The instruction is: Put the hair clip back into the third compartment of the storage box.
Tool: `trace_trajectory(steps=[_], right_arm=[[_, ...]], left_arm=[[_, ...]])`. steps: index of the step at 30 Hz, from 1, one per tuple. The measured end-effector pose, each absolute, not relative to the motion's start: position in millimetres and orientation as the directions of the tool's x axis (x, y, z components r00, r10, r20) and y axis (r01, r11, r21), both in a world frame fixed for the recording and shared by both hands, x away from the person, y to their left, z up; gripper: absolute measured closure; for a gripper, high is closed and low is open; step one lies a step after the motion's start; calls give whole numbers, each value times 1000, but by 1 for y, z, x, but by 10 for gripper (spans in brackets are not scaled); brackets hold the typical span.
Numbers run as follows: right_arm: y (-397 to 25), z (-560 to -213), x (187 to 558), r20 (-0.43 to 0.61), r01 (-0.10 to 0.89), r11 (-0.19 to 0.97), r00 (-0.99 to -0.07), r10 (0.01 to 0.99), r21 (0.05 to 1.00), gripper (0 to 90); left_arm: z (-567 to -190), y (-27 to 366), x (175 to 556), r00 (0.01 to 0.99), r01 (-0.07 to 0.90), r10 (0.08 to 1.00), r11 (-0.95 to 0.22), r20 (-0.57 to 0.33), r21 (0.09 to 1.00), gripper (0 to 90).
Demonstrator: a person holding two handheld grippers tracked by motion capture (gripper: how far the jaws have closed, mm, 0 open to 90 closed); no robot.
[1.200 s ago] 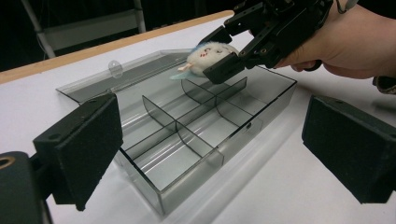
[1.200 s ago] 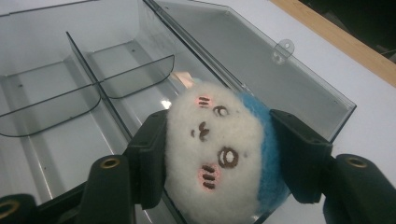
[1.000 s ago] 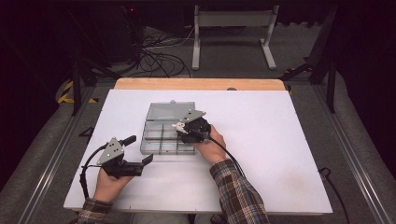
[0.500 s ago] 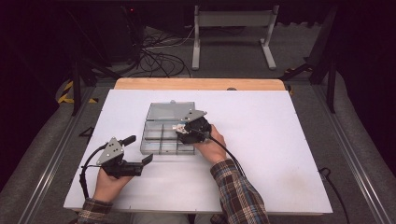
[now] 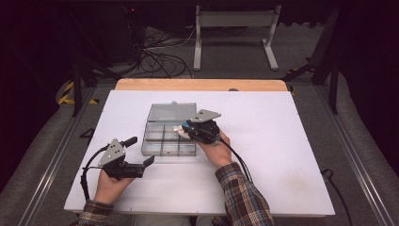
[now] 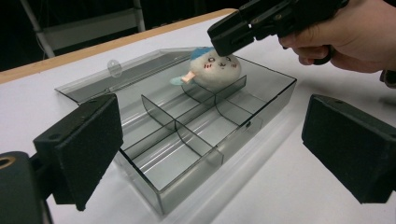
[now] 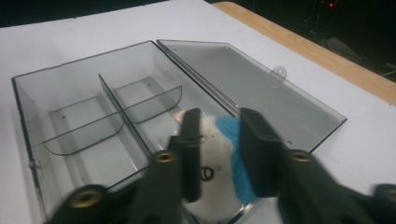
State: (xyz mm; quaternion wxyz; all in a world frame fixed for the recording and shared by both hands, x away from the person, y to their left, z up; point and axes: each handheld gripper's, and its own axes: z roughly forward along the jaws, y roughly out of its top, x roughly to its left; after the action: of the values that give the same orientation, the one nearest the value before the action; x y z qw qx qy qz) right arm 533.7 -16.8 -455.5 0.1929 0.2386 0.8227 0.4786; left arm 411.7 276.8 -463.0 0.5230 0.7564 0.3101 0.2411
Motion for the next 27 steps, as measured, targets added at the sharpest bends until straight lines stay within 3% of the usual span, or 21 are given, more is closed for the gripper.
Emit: trace_trajectory(steps=[3, 27], right_arm=[[-16, -453, 532, -88, 203, 416, -808, 582, 886, 899], [-8, -470, 541, -103, 270, 483, -782, 614, 833, 900]], left_arm=[[-463, 277, 411, 693, 221, 720, -259, 36, 940, 59], [-463, 276, 411, 695, 223, 718, -260, 34, 939, 59]])
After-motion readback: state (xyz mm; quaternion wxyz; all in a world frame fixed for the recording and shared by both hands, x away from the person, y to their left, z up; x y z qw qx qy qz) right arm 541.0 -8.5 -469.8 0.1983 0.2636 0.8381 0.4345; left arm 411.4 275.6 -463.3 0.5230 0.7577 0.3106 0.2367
